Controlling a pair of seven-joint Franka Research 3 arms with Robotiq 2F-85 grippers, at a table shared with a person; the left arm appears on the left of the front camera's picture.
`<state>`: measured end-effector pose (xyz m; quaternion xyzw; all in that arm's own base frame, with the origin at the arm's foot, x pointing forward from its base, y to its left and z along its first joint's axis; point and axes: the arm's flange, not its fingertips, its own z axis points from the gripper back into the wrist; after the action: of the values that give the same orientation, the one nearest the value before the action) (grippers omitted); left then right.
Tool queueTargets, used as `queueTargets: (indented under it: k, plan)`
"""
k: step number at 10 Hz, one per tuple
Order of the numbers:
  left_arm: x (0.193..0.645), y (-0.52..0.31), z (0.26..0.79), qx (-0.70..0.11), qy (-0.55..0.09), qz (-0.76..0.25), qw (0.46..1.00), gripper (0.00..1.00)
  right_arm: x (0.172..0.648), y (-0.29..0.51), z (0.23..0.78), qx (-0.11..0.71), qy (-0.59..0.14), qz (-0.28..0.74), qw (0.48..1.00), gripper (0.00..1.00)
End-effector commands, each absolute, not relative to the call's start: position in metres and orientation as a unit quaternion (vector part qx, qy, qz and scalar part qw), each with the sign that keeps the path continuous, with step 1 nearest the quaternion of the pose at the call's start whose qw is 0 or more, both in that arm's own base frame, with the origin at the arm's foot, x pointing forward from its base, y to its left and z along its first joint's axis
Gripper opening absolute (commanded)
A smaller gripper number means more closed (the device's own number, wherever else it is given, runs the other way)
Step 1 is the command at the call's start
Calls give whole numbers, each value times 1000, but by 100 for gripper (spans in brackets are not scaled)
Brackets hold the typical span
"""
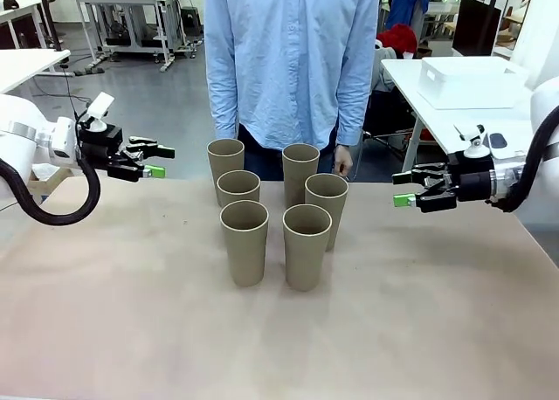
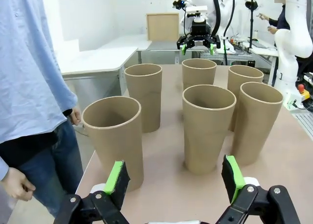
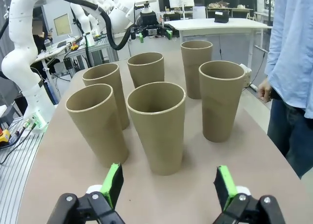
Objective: Stack the cups and store them in the basket.
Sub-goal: Pick up two Reusable plastic cups , one in each hand.
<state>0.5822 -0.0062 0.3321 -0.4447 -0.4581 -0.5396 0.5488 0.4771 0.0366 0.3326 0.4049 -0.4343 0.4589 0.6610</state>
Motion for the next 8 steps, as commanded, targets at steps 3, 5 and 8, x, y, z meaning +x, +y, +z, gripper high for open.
queueTargets:
  k: [3, 5, 8]
  plan:
    - [621, -14, 312, -450, -476, -516, 552, 100, 494, 70, 303, 444, -441, 452, 636, 100]
    - [642, -22, 300, -457, -476, -524, 538, 100, 497, 93, 276, 463, -453, 465, 604, 100]
    - [657, -32, 274, -485, -461, -528, 523, 100, 497, 115, 248, 465, -490, 469, 569, 100]
